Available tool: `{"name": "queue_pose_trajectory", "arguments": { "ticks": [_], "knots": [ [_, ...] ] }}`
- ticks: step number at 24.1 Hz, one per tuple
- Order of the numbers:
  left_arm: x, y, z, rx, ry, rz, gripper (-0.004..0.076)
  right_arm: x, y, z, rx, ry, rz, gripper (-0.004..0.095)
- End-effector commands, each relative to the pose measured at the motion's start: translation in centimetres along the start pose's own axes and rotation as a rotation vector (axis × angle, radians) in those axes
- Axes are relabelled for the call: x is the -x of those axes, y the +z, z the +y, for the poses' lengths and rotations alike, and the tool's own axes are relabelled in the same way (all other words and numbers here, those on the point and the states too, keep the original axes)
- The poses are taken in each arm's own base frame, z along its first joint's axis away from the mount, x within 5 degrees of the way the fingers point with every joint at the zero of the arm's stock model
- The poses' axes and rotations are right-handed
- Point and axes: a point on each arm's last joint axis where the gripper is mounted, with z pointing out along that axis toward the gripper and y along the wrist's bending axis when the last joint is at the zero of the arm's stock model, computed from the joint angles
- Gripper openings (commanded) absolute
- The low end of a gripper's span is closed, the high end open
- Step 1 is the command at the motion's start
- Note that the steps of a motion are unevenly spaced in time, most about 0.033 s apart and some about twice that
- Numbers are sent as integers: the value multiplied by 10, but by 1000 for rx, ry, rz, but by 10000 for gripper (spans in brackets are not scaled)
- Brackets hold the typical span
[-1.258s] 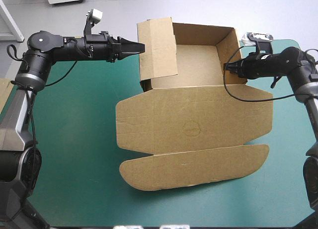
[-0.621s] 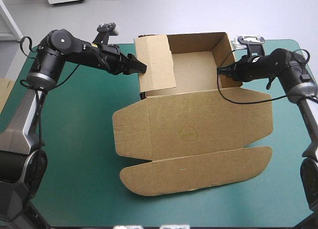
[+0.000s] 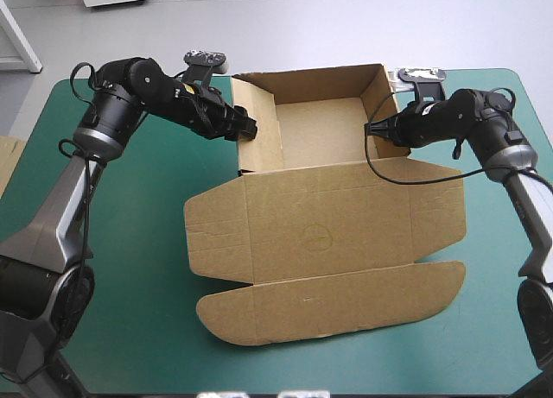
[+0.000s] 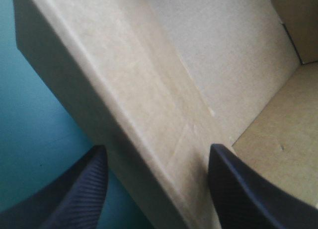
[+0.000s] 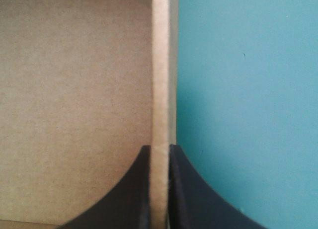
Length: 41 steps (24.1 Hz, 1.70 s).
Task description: Fold the box
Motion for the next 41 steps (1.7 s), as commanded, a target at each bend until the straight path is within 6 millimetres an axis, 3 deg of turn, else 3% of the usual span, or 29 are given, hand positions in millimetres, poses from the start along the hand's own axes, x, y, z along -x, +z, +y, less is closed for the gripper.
{"name": "queue_pose_trajectory", "arguments": {
  "ticks": [1, 5, 10, 14, 19, 21, 22, 33, 41],
  "knots": [
    [7, -25, -17, 19, 20, -94, 430, 16, -33, 14, 59, 50, -141, 0],
    [5, -16, -16, 77, 17, -56, 430, 16, -33, 14, 61, 60, -136, 0],
    [-1, 12, -13, 167, 13, 76, 427, 14, -30, 13, 55, 91, -116, 0],
    [8, 23, -22, 235, 43, 95, 415, 11, -23, 8, 16, 93, -71, 0],
    [14, 27, -28, 310, 83, 76, 233, 9, -16, 5, 0, 95, -41, 0],
    [14, 30, -25, 345, 96, 82, 95, 9, -16, 5, 1, 109, -41, 0],
    [13, 34, -24, 345, 109, 94, -13, 8, -16, 6, 2, 116, -37, 0],
    [10, 49, -19, 347, 116, 135, -10, -2, -1, 30, -69, 2, 80, 3],
    [-5, 78, -2, 407, 140, 223, -10, 1, 18, 26, -115, -24, 77, 2]
  ]
}}
